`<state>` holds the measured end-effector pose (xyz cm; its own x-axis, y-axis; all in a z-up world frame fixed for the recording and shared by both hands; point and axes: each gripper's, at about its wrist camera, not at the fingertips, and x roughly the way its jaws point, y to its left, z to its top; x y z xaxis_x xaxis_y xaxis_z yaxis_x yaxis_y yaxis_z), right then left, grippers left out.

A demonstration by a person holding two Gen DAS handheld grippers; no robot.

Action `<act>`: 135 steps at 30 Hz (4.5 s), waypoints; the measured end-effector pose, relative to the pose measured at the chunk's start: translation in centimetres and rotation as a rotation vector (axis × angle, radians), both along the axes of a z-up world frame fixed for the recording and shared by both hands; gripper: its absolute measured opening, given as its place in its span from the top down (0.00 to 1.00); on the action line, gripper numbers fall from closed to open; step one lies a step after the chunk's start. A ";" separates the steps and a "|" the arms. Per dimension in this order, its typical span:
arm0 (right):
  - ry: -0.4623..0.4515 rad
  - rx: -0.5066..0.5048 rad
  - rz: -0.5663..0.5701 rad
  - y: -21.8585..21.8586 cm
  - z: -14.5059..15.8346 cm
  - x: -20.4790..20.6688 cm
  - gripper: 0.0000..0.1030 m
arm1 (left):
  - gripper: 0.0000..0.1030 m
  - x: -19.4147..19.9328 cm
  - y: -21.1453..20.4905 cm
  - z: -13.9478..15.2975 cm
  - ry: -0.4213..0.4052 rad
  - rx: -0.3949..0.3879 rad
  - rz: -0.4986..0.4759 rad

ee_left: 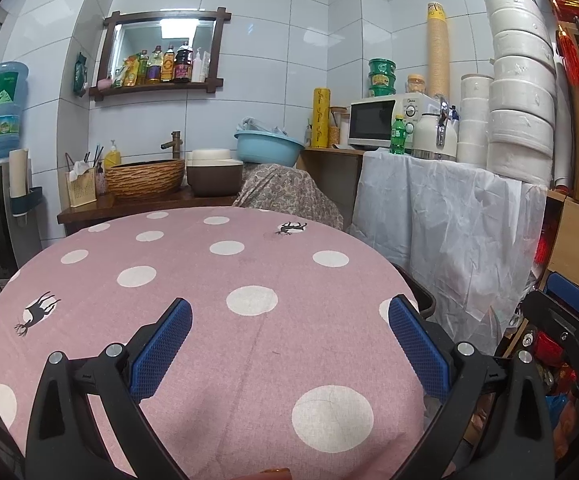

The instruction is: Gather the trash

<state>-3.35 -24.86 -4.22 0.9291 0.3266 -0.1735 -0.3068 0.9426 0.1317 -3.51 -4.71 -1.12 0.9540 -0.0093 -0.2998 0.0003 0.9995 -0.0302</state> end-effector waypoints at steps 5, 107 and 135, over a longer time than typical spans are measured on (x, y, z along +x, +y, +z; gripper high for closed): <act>-0.001 -0.003 0.001 0.0 -0.1 0.0 0.06 | 0.05 0.0 0.0 0.0 0.000 0.001 0.001; -0.015 -0.016 0.037 -1.1 0.3 0.3 0.06 | 0.05 0.0 0.4 -0.3 0.021 0.001 -0.020; -0.015 -0.021 0.048 -1.3 0.2 0.4 0.06 | 0.05 0.0 0.2 -0.3 0.022 0.003 -0.016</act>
<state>-2.95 -26.14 -4.02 0.9149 0.3676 -0.1668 -0.3538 0.9292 0.1070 -3.51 -4.49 -1.39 0.9470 -0.0236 -0.3204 0.0158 0.9995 -0.0270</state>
